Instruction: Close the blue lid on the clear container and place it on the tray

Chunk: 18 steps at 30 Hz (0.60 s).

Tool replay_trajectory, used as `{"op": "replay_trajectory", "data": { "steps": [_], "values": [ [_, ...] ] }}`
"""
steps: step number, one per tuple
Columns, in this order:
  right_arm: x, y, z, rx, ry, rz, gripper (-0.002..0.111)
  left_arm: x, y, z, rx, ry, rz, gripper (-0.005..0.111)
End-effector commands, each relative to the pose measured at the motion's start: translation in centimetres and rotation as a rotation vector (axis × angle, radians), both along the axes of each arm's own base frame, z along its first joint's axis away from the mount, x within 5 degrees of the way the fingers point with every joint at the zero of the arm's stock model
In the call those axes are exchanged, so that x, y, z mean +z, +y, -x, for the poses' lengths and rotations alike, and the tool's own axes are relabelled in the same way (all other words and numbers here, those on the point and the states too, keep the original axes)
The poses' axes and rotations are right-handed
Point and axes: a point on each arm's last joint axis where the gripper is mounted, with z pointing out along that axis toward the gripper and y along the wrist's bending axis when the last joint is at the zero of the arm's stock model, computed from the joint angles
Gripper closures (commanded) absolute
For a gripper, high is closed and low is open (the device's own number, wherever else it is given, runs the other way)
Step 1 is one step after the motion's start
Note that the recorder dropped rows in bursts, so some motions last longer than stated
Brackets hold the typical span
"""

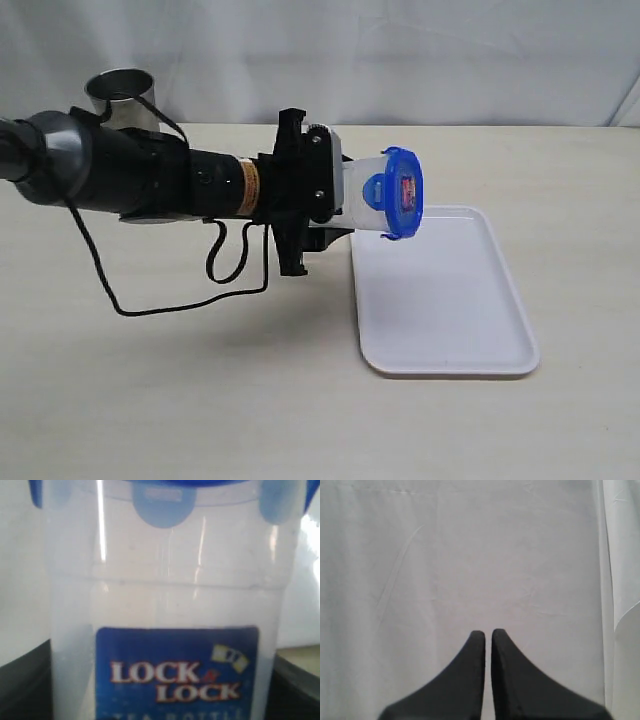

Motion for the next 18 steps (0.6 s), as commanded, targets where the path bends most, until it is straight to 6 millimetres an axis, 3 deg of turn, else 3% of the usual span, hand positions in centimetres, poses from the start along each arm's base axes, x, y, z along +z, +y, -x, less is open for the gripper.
{"op": "replay_trajectory", "data": {
  "steps": [1,9,18],
  "values": [
    [0.1,0.1,0.1,0.004,-0.003,0.001,0.104,1.5,-2.3,0.2,0.001,-0.123,-0.143,0.107],
    [0.1,0.1,0.1,0.004,-0.003,0.001,0.104,0.1,-5.7,0.4,-0.12,-0.348,-0.574,0.107],
    [0.1,0.1,0.1,0.004,-0.003,0.001,0.104,0.1,-6.8,0.6,-0.235,-0.492,-0.673,0.107]
  ]
}}
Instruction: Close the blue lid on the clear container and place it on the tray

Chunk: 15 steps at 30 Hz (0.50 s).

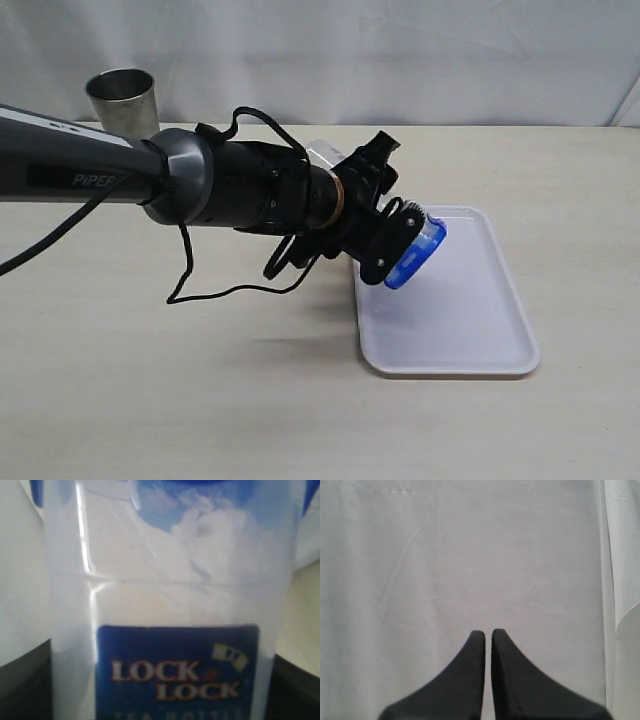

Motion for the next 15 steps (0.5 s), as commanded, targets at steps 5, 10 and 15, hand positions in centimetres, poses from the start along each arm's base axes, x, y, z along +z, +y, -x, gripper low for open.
{"op": "replay_trajectory", "data": {
  "steps": [5,10,15],
  "values": [
    [0.1,0.1,0.1,0.0,-0.005,0.002,0.104,0.9,-0.4,-0.1,-0.131,-0.133,-0.107,0.107],
    [0.1,0.1,0.1,0.0,-0.005,0.002,0.104,0.9,-1.0,0.3,-0.194,-0.169,-0.133,0.107],
    [0.1,0.1,0.1,0.001,-0.005,0.0,0.104,1.0,-1.6,0.8,-0.24,-0.169,-0.115,0.107]
  ]
}}
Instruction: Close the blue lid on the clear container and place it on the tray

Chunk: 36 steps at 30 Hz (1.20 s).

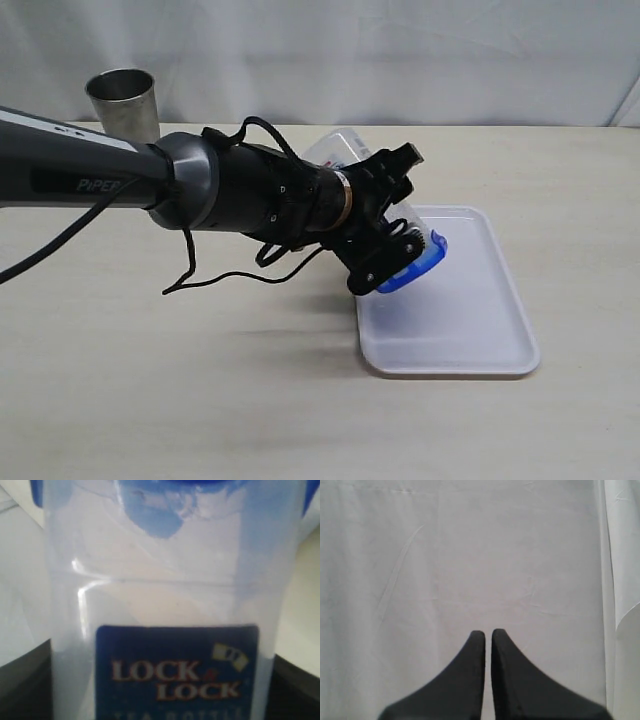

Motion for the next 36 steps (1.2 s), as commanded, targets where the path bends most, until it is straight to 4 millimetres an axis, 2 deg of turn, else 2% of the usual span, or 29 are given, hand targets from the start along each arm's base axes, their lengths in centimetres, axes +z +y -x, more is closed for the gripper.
{"op": "replay_trajectory", "data": {
  "steps": [1,5,9,13,20,30,33,36],
  "values": [
    [0.1,0.1,0.1,0.001,-0.005,0.0,0.104,0.7,-1.1,0.6,-0.056,0.007,0.047,0.107],
    [0.1,0.1,0.1,0.001,-0.005,0.0,0.104,0.3,-2.2,1.5,-0.048,0.161,0.233,0.107],
    [0.1,0.1,0.1,0.001,-0.005,0.0,0.104,-0.3,-2.7,1.8,-0.094,0.198,0.269,0.107],
    [0.1,0.1,0.1,0.001,-0.005,0.0,0.104,-0.6,-2.7,1.8,-0.121,0.175,0.233,0.107],
    [0.1,0.1,0.1,0.001,-0.005,0.0,0.104,-0.8,-2.4,1.6,-0.267,0.009,0.036,0.107],
    [0.1,0.1,0.1,0.001,-0.005,0.0,0.104,-0.8,-2.2,1.5,-0.252,0.002,0.021,0.107],
    [0.1,0.1,0.1,0.001,-0.005,0.0,0.104,-0.7,-2.5,1.6,-0.221,0.056,0.102,0.107],
    [0.1,0.1,0.1,0.001,-0.005,0.0,0.104,-0.2,-3.0,1.8,-0.086,0.215,0.334,0.107]
  ]
}}
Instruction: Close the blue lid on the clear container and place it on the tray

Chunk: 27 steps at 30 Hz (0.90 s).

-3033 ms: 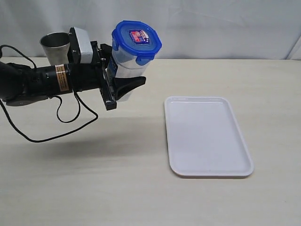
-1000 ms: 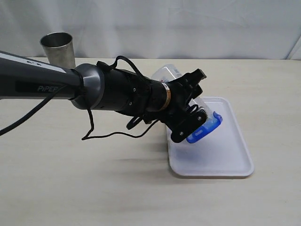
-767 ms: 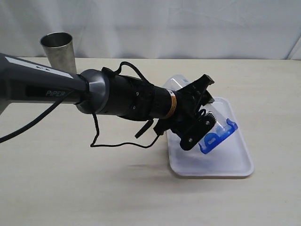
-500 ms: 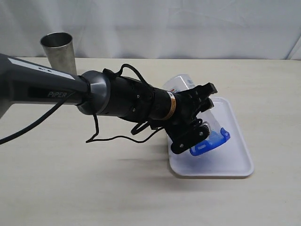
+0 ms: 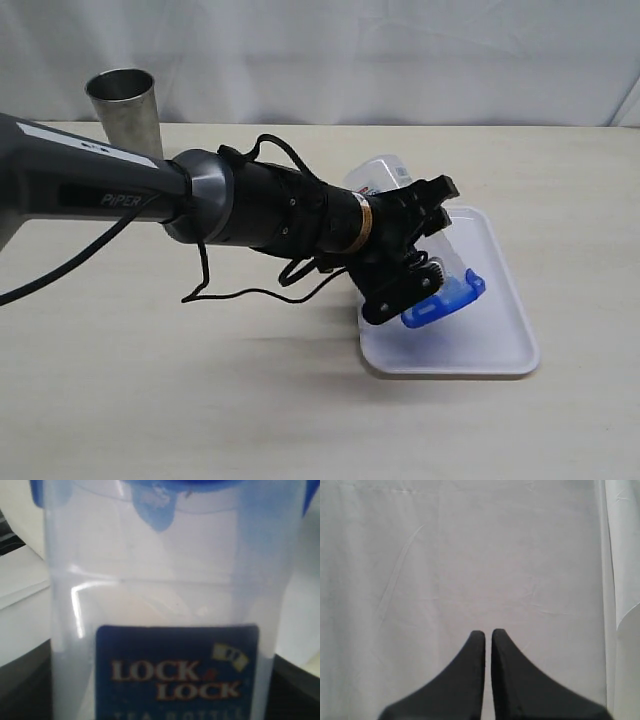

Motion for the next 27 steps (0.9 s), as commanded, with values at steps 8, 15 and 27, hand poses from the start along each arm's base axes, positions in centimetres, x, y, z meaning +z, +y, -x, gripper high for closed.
{"op": "replay_trajectory", "data": {
  "steps": [8,15,27],
  "values": [
    [0.1,0.1,0.1,-0.001,-0.006,-0.001,0.104,3.9,-2.4,0.4,0.356,0.755,0.908,0.107],
    [0.1,0.1,0.1,-0.001,-0.006,-0.001,0.104,3.8,-2.2,0.2,0.304,1.312,1.224,0.107],
    [0.1,0.1,0.1,-0.001,-0.006,-0.001,0.104,-3.1,-1.8,-0.1,0.305,1.613,1.253,0.107]
  ]
}}
